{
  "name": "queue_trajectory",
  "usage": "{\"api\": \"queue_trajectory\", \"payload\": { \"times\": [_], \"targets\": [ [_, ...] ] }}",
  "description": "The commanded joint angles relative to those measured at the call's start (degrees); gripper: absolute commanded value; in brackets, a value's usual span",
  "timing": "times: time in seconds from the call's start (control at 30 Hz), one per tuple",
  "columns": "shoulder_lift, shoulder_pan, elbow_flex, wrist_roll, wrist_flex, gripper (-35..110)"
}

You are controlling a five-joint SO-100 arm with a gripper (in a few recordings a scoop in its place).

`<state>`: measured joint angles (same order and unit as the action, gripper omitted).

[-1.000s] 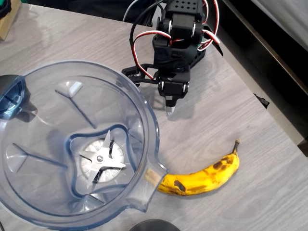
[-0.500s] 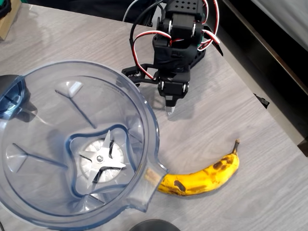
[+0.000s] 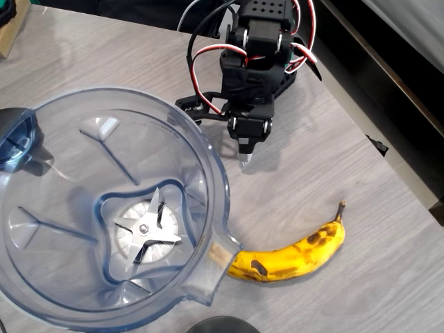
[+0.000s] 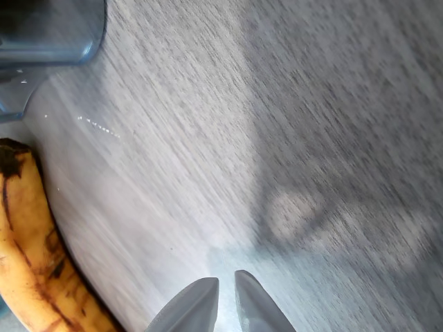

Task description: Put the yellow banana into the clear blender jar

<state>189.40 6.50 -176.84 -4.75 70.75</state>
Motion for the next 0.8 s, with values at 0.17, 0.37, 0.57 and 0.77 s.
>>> {"api": "queue_trajectory", "payload": {
  "times": [0.17, 0.37, 0.57, 0.77],
  "targets": [
    [1.8, -0.4, -0.5, -0.1, 0.4, 0],
    [1.8, 3.2, -0.5, 0.5, 0.4, 0],
    [1.8, 3.0, -0.5, 1.0, -0.3, 0],
    [1.7, 18.1, 4.9, 9.8, -4.1, 0]
  ]
}}
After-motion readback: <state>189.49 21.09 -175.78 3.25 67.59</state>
